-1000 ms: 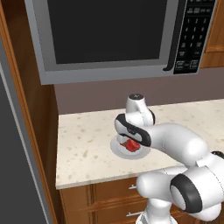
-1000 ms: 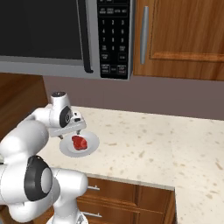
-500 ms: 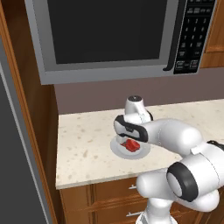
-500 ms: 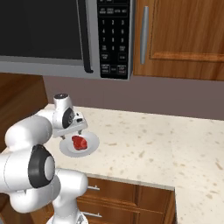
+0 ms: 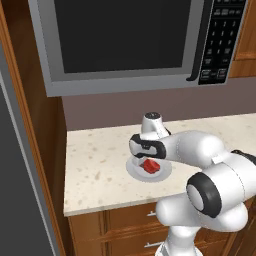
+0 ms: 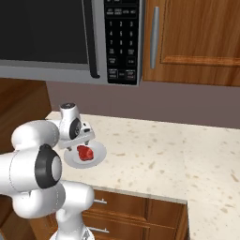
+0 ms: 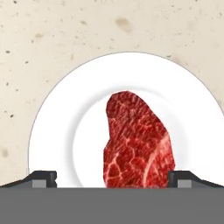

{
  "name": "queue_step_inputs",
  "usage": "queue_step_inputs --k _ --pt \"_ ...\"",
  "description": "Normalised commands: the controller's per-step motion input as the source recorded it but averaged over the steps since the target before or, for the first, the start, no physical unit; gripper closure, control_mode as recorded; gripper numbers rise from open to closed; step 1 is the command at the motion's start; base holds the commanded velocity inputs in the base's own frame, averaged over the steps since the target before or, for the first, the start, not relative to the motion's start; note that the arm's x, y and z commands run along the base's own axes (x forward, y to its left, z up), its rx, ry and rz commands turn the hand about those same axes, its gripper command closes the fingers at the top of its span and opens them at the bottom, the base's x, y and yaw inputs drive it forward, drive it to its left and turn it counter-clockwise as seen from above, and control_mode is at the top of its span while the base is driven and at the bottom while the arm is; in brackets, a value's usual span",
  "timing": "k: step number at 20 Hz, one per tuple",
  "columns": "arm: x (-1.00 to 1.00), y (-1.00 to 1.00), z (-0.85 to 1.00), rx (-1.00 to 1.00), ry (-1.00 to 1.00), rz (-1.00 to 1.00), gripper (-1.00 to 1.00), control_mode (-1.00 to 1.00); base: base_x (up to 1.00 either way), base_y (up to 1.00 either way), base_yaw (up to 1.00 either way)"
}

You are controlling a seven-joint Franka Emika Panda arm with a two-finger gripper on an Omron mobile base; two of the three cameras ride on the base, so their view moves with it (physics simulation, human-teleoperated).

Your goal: Place the steak on the counter behind the older steak on the same shelf of the fridge to maintain FIFO order. Close the fridge door when finished.

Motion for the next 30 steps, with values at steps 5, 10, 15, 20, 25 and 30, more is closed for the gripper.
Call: queue_step_inputs --k 5,10,15,20,25,30 --pt "0.13 0.0 -0.2 0.0 0.0 0.02 -1.0 -1.0 0.0 0.0 0.0" --pt "0.19 0.0 -0.18 0.0 0.0 0.02 -1.0 -1.0 0.0 0.0 0.0" --pt "0.3 0.0 -0.16 0.0 0.0 0.02 -1.0 -1.0 0.0 0.0 0.0" --pt "0.31 0.0 -0.21 0.0 0.0 0.03 -1.0 -1.0 0.0 0.0 0.0" --pt "0.26 0.0 -0.3 0.0 0.0 0.03 -1.0 -1.0 0.0 0.0 0.0" --pt "0.2 0.0 -0.35 0.0 0.0 0.03 -1.0 -1.0 0.0 0.0 0.0"
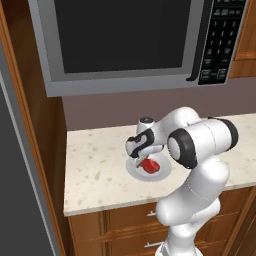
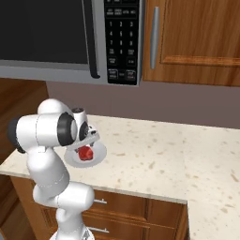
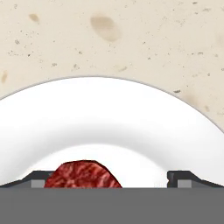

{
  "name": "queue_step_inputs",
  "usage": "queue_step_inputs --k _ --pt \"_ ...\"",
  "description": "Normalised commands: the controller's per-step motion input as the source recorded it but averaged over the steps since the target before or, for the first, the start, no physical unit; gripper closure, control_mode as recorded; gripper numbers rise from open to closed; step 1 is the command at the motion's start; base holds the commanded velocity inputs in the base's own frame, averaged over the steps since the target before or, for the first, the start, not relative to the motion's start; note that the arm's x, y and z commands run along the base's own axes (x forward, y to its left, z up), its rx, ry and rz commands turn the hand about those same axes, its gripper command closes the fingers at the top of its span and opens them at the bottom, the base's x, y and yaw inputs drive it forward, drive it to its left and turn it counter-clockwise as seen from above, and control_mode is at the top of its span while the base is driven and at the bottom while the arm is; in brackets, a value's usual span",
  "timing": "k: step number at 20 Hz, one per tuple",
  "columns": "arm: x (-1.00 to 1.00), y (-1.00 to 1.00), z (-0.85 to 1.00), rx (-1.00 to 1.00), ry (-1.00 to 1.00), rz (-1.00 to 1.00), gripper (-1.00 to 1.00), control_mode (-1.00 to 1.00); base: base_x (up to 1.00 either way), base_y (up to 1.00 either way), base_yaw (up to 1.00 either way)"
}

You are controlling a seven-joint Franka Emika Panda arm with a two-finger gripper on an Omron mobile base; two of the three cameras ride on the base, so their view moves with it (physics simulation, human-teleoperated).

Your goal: Place the steak on the counter behind the older steak on the same shelf of the fridge to maintain FIFO order. Close the fridge door when finished.

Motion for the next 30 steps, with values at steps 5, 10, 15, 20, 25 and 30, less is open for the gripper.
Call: queue_step_inputs --k 5,10,15,20,25,30 --pt "0.02 0.0 -0.32 0.0 0.0 0.03 -1.0 -1.0 0.0 0.0 0.0" --pt "-0.09 0.0 -0.34 0.0 0.01 0.0 1.0 -1.0 0.0 0.0 0.0" --pt "-0.03 0.02 -0.22 0.0 0.01 0.0 1.0 -1.0 0.0 0.0 0.0" --pt "-0.02 0.01 -0.06 0.0 -0.01 -0.03 1.0 -1.0 0.0 0.0 0.0" --pt "-0.44 -0.05 0.03 0.0 -0.08 -0.07 1.0 -1.0 0.0 0.0 0.0" --pt "-0.83 -0.02 0.44 0.0 -0.21 -0.06 1.0 -1.0 0.0 0.0 0.0"
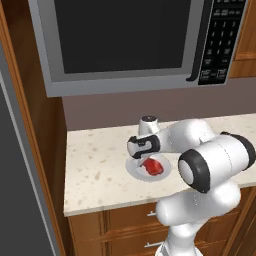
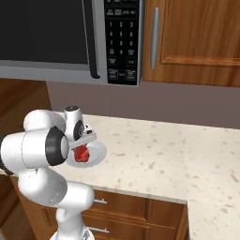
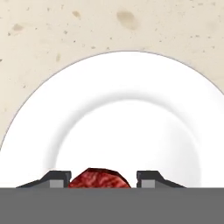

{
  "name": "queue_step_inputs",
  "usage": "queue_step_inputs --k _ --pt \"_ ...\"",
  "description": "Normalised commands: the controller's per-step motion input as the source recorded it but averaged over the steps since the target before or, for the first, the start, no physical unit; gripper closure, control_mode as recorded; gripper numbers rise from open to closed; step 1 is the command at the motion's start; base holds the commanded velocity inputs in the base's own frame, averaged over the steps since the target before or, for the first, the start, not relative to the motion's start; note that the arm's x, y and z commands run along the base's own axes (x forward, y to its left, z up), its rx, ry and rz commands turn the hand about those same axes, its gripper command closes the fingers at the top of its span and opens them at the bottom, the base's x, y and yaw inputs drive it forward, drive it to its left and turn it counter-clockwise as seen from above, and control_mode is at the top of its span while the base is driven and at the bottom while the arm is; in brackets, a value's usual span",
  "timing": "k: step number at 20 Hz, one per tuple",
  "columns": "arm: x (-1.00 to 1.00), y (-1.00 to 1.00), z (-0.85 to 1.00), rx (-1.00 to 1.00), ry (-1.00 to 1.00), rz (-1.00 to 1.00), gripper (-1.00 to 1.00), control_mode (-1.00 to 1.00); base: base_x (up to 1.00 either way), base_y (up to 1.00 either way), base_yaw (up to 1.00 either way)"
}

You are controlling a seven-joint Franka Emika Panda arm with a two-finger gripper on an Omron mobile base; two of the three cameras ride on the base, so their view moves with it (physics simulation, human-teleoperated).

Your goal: Place the steak on the counter behind the older steak on the same shelf of the fridge to maintain FIFO order. Close the fridge door when finished.

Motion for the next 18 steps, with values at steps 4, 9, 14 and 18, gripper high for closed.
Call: queue_step_inputs --k 4,9,14,18 --pt "-0.95 0.0 0.66 0.0 -0.2 -0.03 1.0 -1.0 0.0 0.0 0.0" --pt "-0.71 0.0 0.95 0.0 -0.16 -0.03 1.0 -1.0 0.0 0.0 0.0" --pt "-0.33 0.0 1.0 0.0 -0.03 -0.02 1.0 -1.0 0.0 0.0 0.0" --pt "-0.16 0.0 1.0 0.0 0.0 -0.01 1.0 -1.0 0.0 0.0 0.0"
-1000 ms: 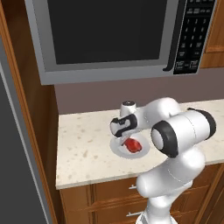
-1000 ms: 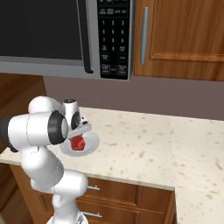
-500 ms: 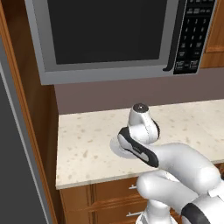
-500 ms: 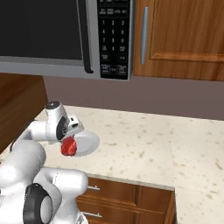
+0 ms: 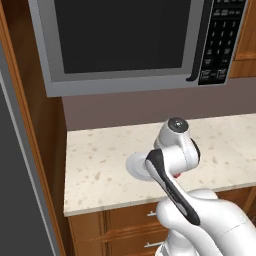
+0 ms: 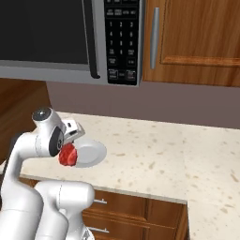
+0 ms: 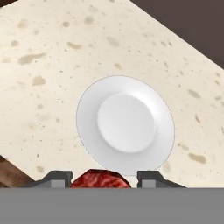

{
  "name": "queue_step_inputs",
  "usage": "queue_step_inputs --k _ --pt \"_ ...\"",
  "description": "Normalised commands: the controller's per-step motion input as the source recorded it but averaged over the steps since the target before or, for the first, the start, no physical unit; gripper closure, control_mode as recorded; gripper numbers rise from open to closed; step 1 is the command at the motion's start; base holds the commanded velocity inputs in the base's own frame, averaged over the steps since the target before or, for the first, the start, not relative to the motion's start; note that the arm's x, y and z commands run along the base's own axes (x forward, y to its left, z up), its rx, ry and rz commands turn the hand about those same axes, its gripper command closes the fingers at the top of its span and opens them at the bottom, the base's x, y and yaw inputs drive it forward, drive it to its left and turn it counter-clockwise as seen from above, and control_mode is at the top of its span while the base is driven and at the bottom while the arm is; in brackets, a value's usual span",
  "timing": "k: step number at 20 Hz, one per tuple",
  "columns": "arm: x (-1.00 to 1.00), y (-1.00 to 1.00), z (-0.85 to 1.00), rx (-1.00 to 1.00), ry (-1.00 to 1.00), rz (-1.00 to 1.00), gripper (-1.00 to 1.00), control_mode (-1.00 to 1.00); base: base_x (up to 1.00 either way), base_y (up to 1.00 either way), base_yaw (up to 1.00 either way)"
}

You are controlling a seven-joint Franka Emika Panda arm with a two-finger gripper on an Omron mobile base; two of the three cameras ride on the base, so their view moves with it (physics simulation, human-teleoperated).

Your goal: Place the steak on the counter behind the older steak on the same shelf of the fridge to maintain FIFO order. Close the fridge door when finished.

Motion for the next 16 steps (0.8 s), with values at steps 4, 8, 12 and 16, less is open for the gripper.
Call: queue_step_inputs --k 4,8,12,16 --pt "-0.06 0.0 1.0 0.0 0.0 0.0 1.0 -1.0 0.0 0.0 0.0" --pt "0.0 0.0 0.96 0.0 0.0 0.0 1.0 -1.0 0.0 0.0 0.0" --pt "-0.06 0.0 0.61 0.0 0.0 0.0 1.0 -1.0 0.0 0.0 0.0" --pt "-0.43 -0.01 0.14 0.0 -0.02 0.0 1.0 -1.0 0.0 0.0 0.0"
